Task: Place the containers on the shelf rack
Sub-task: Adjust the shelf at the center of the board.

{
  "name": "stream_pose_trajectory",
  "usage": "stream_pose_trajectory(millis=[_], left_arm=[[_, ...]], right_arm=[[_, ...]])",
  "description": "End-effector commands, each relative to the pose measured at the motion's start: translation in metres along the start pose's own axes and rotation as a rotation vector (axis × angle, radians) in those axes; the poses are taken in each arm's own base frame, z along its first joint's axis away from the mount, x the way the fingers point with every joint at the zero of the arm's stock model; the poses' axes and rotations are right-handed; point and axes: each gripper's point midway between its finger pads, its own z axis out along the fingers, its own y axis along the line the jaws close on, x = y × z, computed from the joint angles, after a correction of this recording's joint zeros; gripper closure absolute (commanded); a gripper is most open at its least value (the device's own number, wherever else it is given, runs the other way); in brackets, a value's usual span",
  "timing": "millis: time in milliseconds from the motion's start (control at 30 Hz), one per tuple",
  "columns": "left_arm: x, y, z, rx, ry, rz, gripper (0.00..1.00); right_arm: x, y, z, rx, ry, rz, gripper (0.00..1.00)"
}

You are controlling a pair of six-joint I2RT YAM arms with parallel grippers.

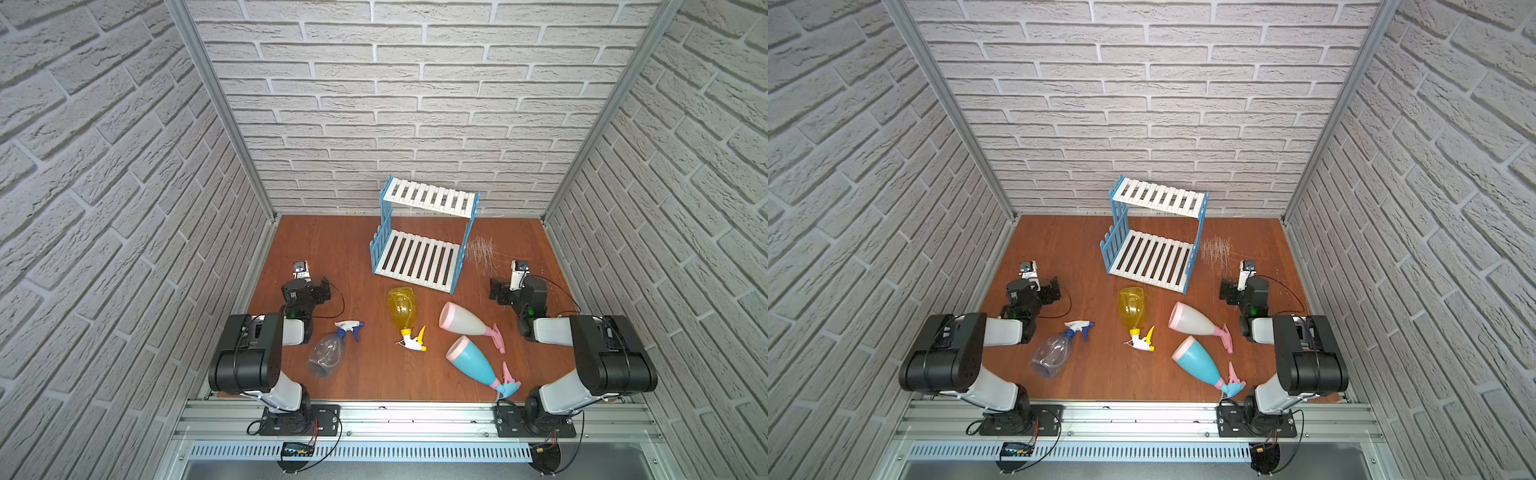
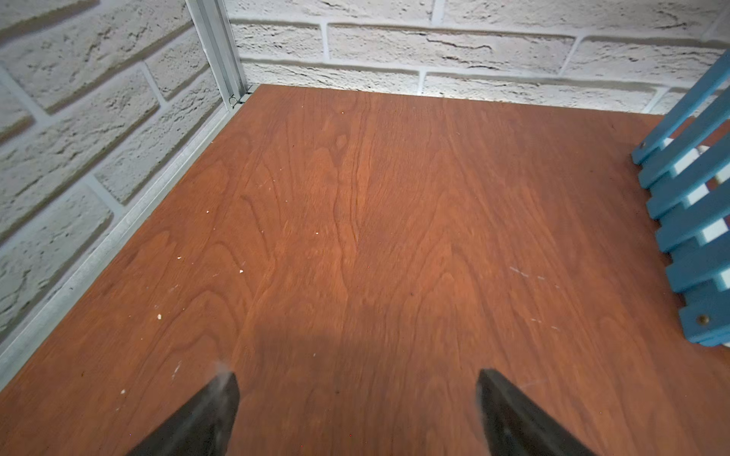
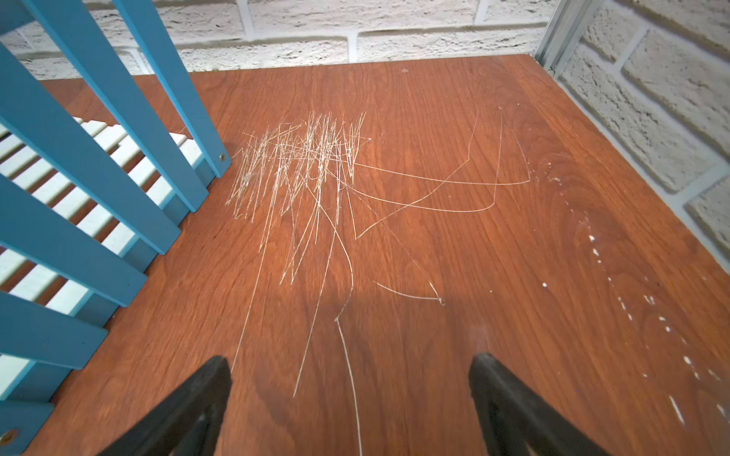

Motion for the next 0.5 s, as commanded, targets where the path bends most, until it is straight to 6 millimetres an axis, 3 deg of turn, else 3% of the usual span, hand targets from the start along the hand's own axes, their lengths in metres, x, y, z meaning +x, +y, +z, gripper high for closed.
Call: stream_pose_trajectory(millis=[0, 367, 467], left_arm=[[-0.014, 0.001, 0.001, -0.001, -0.042, -0.009, 0.02], [-0.014, 0.001, 0.001, 0.011, -0.043, -0.017, 0.02], [-0.023, -0.002, -0.003, 0.031, -0.047, -0.013, 0.02]], right_arm=[[-0.019, 0.003, -0.001, -0.005, -0.057, -0.008, 0.01], [-0.02, 0.003, -0.003, -0.004, -0.067, -0.008, 0.01], [-0.032, 0.003, -0.008, 0.001, -0.076, -0.004, 0.01]])
